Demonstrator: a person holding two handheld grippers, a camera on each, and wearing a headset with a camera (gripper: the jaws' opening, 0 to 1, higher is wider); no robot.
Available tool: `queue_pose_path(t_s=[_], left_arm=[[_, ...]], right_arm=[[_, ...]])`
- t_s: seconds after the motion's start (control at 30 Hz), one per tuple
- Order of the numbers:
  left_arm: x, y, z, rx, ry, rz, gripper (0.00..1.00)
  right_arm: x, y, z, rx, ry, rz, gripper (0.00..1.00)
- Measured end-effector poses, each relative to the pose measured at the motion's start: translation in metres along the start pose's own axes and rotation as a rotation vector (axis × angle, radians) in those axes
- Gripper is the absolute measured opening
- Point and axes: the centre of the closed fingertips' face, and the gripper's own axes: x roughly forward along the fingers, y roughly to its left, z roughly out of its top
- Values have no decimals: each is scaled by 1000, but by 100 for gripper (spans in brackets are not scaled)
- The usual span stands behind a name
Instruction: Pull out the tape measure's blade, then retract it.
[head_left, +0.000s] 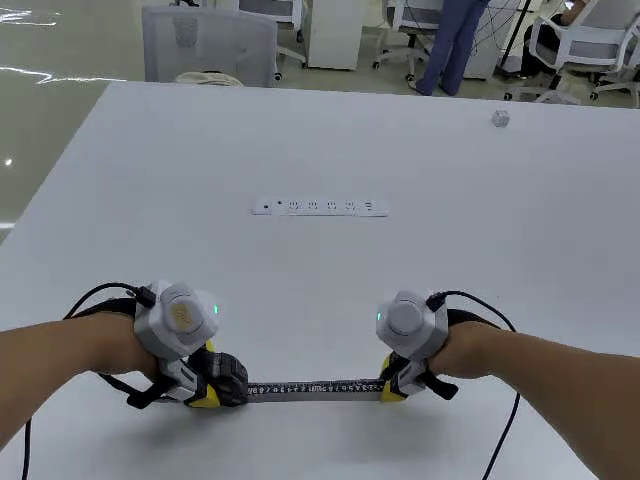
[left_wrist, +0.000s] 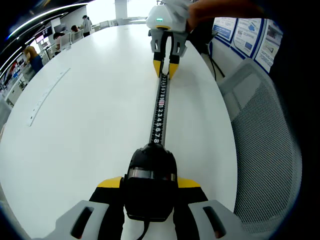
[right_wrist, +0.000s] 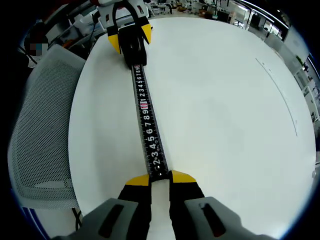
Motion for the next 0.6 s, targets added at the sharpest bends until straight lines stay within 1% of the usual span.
queue_pose_path(t_s=[0.6], left_arm=[[0,0,1,-2,0,-1,34]], right_arm=[[-3,-2,-7,13,-5,0,11]])
